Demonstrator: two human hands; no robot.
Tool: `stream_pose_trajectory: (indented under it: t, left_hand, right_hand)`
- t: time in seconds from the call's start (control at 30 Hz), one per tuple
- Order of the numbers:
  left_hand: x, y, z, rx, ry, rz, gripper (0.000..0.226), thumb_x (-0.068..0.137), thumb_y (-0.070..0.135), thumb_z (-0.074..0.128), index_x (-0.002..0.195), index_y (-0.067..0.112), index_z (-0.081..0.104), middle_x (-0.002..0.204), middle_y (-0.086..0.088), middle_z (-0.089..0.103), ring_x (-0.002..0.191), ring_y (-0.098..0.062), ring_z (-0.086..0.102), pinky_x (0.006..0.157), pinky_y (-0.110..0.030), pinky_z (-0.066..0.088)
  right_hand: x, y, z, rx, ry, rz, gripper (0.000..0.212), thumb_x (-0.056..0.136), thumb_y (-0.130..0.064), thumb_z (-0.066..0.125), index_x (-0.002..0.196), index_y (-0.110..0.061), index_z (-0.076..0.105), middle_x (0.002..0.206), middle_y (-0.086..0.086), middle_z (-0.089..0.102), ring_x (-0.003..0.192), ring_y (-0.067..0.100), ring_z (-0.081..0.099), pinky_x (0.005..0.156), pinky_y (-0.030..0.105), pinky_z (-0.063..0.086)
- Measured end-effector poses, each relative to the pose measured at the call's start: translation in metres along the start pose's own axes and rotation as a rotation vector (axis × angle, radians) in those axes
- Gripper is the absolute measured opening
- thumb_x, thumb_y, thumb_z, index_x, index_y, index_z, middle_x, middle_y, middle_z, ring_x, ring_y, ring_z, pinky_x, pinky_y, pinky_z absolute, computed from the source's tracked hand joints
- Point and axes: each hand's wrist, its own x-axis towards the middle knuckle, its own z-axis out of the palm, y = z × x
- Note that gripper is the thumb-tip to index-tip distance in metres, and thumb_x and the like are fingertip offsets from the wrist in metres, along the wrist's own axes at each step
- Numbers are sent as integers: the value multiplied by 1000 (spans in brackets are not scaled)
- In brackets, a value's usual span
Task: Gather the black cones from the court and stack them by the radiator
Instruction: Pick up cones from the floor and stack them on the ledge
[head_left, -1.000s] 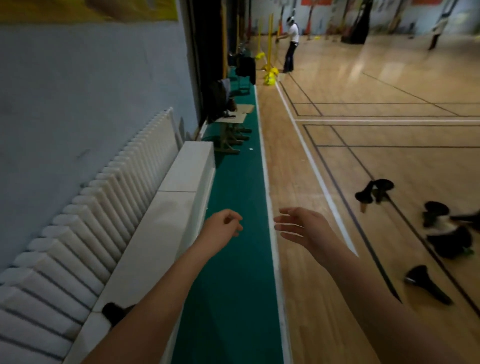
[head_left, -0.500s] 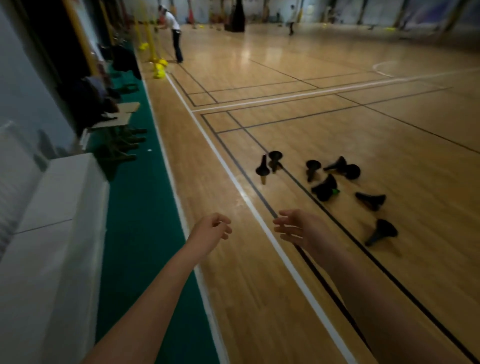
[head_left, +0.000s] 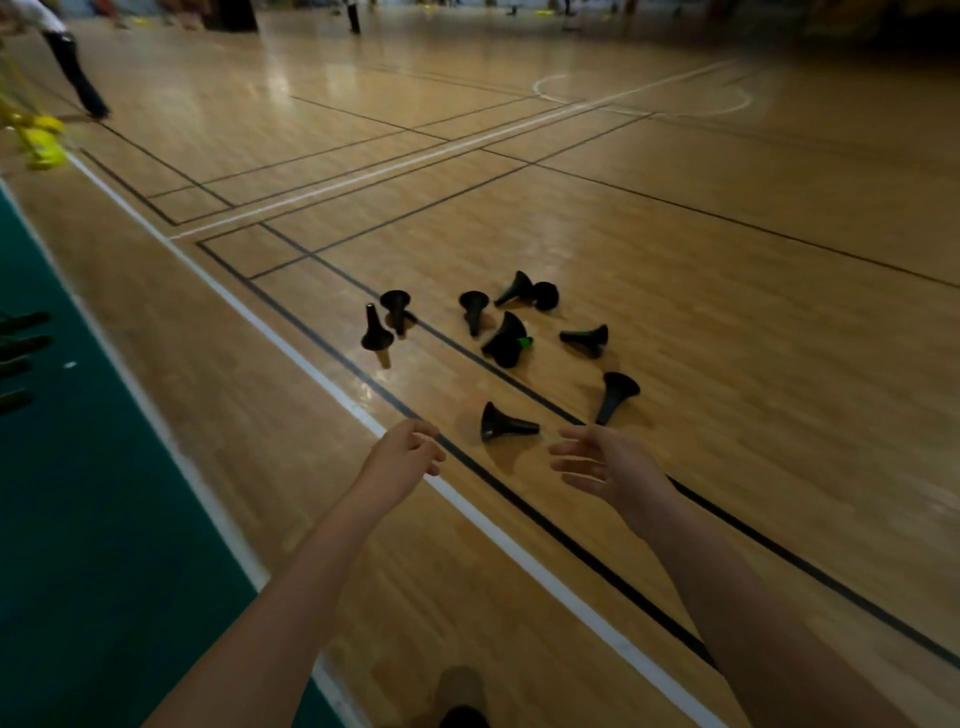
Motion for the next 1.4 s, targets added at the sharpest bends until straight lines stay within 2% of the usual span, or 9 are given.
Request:
stream_pose_trajectory:
  t: [0.23, 0.43, 0.6, 0.77, 0.9, 1.1, 1.23, 1.4]
  left_hand:
    - [95, 28, -12, 92, -91, 27, 23, 95, 19, 47, 117, 21, 51, 100, -1, 67, 89, -15, 65, 83, -37, 51]
    - [157, 53, -22, 168, -175, 69, 22, 95, 16, 46, 117, 17, 53, 99, -3, 67, 89, -19, 65, 72, -29, 50]
    - [192, 73, -12, 133, -190, 53, 21, 96, 13, 45, 114, 16, 54, 99, -4, 68, 90, -22, 65, 87, -45, 53]
    - [220, 94, 16, 86, -240, 26, 20, 95, 14, 47, 113, 18, 55, 101, -4, 67, 91, -20, 65, 85, -39, 51]
    - [247, 114, 40, 69, -234, 26, 21, 96, 13, 46, 115, 17, 54, 101, -4, 67, 92, -21, 65, 88, -40, 50]
    - [297, 148, 85, 52, -190, 0, 22, 95, 13, 45, 115, 18, 55, 99, -2, 68, 91, -20, 66, 85, -37, 50]
    - [326, 160, 109, 70, -163, -21, 22, 95, 13, 45, 114, 19, 55, 98, -1, 68, 91, -20, 66, 84, -36, 50]
    - [355, 174, 124, 54, -133, -29, 21, 96, 15, 44, 113, 19, 55, 100, -1, 68, 92, -20, 65, 83, -35, 49]
  right_hand:
    - [71, -49, 16, 22, 85, 11, 21, 97, -16, 49, 105, -6, 65, 90, 11, 73, 90, 26, 69, 83, 38, 54]
    - [111, -84, 16, 72, 123, 26, 21, 99, -15, 47, 105, -7, 65, 82, 7, 74, 77, 20, 70, 66, 30, 55]
    - [133, -96, 5, 120, 161, 32, 22, 98, -15, 49, 108, -4, 65, 86, 11, 73, 78, 23, 70, 76, 34, 57]
    - [165, -109, -18, 105, 168, 44, 23, 97, -16, 50, 111, -5, 65, 93, 12, 75, 75, 24, 68, 74, 34, 58]
    - [200, -122, -45, 98, 163, 44, 23, 98, -16, 49, 108, -4, 66, 92, 12, 74, 75, 25, 68, 78, 37, 56]
    - [257, -151, -98, 98, 134, 38, 22, 98, -16, 50, 104, -5, 67, 90, 12, 75, 74, 24, 69, 66, 31, 56]
    - [294, -168, -125, 90, 104, 29, 23, 99, -15, 48, 105, -5, 67, 82, 9, 75, 69, 22, 69, 72, 33, 56]
    - [329, -187, -139, 81, 71, 28, 19, 98, -16, 50, 103, -7, 66, 90, 11, 74, 72, 21, 68, 71, 31, 56]
